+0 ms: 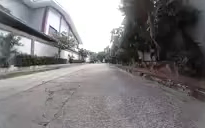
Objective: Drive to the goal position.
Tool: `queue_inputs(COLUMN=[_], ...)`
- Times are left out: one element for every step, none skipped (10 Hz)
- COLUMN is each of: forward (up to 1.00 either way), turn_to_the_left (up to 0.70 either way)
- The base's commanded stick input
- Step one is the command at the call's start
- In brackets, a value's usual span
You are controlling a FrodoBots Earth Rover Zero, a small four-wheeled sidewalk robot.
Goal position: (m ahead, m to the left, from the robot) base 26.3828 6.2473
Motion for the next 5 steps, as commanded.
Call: queue_inputs(forward=[0.7, 0.7, 0.7, 0.7, 0.7], turn_to_the_left=[0.0, 0.0, 0.0, -0.07, -0.32])
